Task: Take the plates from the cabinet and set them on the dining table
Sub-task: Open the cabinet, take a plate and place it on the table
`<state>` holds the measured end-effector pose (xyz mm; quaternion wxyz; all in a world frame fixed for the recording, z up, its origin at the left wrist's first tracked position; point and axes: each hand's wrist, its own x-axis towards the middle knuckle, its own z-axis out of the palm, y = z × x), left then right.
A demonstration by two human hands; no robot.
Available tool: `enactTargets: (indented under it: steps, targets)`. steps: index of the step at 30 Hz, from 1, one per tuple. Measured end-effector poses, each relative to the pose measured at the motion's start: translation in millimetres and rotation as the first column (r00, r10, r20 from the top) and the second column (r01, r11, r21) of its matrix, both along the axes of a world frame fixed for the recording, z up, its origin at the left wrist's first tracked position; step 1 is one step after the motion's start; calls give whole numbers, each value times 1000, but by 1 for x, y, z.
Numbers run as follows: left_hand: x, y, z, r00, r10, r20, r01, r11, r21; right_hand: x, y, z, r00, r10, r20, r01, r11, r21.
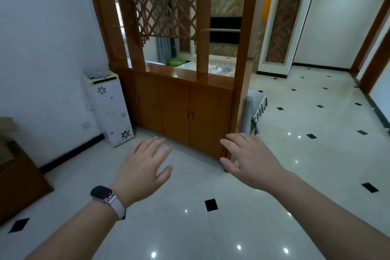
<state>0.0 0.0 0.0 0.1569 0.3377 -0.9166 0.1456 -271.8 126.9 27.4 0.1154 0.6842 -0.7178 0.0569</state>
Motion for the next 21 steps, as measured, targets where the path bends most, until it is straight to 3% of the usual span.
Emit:
enactTargets:
  steps: [11, 21]
  targets:
    - [49, -157, -23, 995, -66, -73, 68, 997, 27, 47, -143, -4, 997, -32, -77, 33, 999, 22]
    - [83, -252, -23, 997, -55, -57, 58, 997, 53, 97, -257, -2, 999, 11, -40, -9, 998, 60]
